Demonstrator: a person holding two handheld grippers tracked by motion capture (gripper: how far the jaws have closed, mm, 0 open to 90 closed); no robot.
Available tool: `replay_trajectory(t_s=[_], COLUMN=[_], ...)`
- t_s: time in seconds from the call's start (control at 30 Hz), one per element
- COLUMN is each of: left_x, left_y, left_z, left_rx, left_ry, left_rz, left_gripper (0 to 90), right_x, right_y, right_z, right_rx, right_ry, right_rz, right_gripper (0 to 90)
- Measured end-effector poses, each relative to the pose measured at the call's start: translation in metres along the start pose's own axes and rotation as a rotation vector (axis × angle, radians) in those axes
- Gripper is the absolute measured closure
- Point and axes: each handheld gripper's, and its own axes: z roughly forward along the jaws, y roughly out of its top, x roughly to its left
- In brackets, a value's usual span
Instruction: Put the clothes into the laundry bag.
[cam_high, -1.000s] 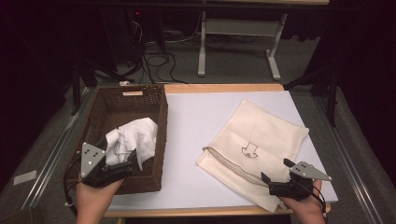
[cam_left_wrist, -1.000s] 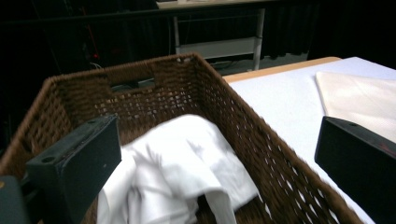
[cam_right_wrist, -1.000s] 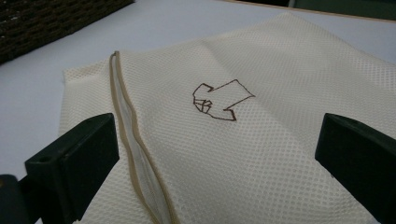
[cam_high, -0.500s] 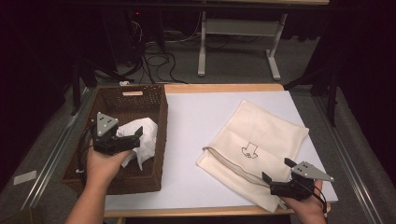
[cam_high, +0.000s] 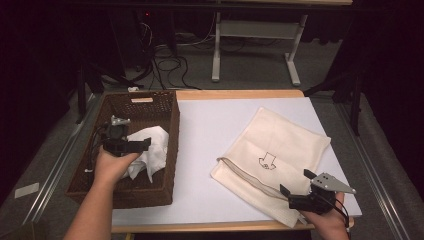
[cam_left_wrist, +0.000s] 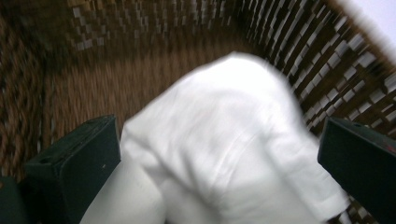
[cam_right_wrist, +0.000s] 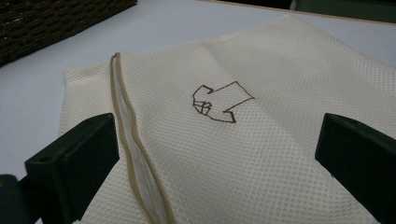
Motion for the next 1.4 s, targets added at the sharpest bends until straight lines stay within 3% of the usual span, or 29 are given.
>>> replay_trajectory(t_s=[0.13,0.17,0.2,0.3,0.33,0.43,0.6,0.7,0.83,1.13,1.4], left_x=[0.005,0.006,0.006,0.007,0.007,0.006,0.001,-0.001,-0.007,-0.005,-0.009], left_y=[-0.002,-0.004,-0.004,-0.010,-0.010,-0.013,-0.018,-0.020,-0.022,-0.022,-0.023], left_z=[0.009,0.015,0.015,0.028,0.028,0.037,0.049,0.052,0.054,0.051,0.049], left_rx=[0.085,0.127,0.127,0.232,0.232,0.313,0.428,0.439,0.452,0.434,0.433], left_ry=[0.002,-0.005,-0.005,-0.014,-0.014,-0.039,-0.033,-0.004,0.058,0.091,0.101], left_rz=[-0.009,-0.014,-0.014,0.006,0.006,0.013,0.065,0.085,0.150,0.153,0.188], left_gripper=[0.0,0.0,0.1,0.1,0.4,0.3,2.4,6.8,22.4,45.3,59.1], right_x=[0.001,0.001,0.001,0.001,0.001,0.002,0.003,0.002,0.000,0.001,0.000], right_y=[0.000,-0.001,-0.001,-0.001,-0.001,-0.001,-0.002,-0.002,-0.003,-0.003,-0.003], right_z=[0.001,0.001,0.001,0.001,0.001,0.002,0.003,0.004,0.004,0.005,0.005], right_rx=[0.001,0.005,0.005,0.006,0.006,0.008,0.016,0.014,0.015,0.015,0.017], right_ry=[0.003,0.004,0.004,0.005,0.005,0.009,0.016,0.016,0.020,0.022,0.017], right_rz=[0.000,0.001,0.001,0.001,0.001,0.003,0.006,0.014,0.028,0.031,0.032], right_gripper=[0.1,0.1,0.1,0.1,0.1,0.1,0.1,0.1,0.1,0.1,0.1])
